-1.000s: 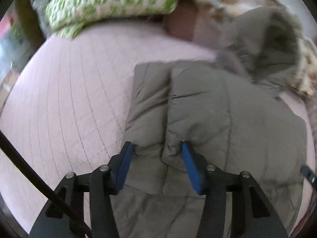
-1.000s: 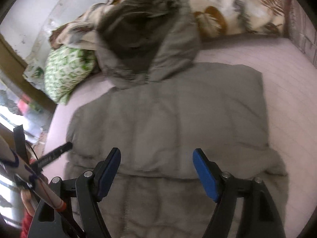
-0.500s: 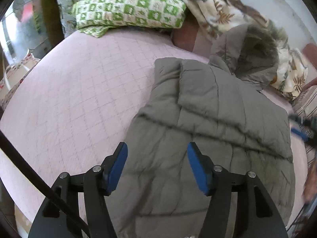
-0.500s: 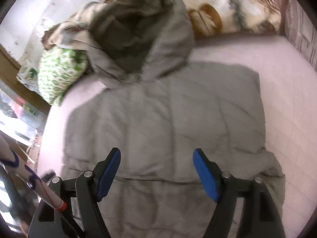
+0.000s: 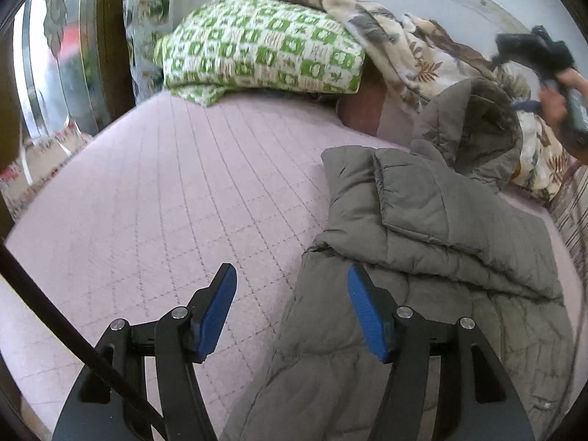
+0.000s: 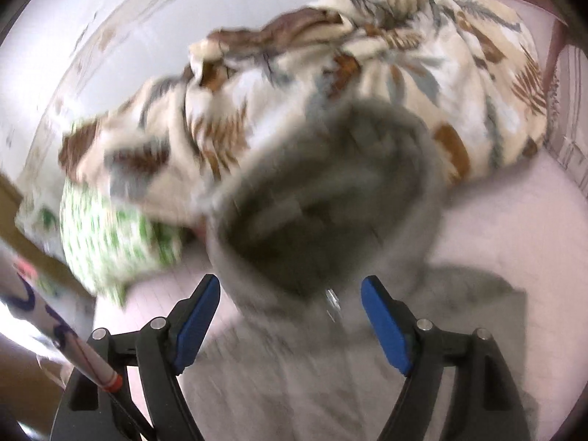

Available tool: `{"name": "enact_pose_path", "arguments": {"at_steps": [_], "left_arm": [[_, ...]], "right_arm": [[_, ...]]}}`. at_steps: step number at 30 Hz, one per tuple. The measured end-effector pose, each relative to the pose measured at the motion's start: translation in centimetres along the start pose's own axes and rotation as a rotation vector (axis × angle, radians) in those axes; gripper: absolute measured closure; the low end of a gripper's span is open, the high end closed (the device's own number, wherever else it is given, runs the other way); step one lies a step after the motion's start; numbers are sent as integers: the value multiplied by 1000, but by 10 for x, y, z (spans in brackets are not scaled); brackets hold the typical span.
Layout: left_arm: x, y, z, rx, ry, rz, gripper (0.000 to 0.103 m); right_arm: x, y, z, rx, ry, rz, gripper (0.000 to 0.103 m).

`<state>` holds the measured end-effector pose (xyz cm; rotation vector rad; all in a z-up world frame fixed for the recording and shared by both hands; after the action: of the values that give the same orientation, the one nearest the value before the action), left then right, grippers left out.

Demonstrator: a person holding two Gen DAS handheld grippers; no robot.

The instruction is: Fold large clothes

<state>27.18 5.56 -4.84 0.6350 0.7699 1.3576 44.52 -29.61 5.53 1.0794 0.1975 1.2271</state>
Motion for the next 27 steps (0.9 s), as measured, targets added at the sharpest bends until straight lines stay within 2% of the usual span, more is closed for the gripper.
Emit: {"name": "enact_pose_path", "arguments": {"at_steps": [4,8,9,10,12,13,14,20,24,27], "left_arm": [[6,-12,2,31,15,-10,41],[10,-23,2,75,27,-25,41],[10,-25,2,83,32,-25,41],[11,-26,2,88,34,-28,41],[12,-25,2,97,43,-44,41],[13,-25,2,102,51,-52,41],[14,-23,1,102,60,-57,41],[22,-14,0,97,91,-67,41],[28,-7,-1,87,109,-63,41],[34,-4,-2,81,125,-60,41]], "right_arm": [[23,-28,41,-43,-6,-48,15],[18,-61,57,-26,-46,-110,16],[14,-65,57,-23,-45,-125,31],[12,-68,56,-10,-37,-140,68],[11,-67,52,9,-5,-169,84],[14,-58,46,-7,34,-184,89],[18,-51,42,-16,65,-191,90],[43,26,-21,-22,204,-118,94],[48,84,-92,6,232,-16,95],[34,114,-163,51,203,72,95]]}}
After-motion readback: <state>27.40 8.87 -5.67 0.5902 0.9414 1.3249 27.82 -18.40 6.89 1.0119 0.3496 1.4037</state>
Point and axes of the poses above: each gripper's, at about its wrist camera, not at the fingertips, and y roughly against the way its jaws point, x to its left, z to its top, the point moved 2 cm from there along -y, roughly the way its jaws point, and after that the axes turned 5 degrees about x, right-handed, at the moved point
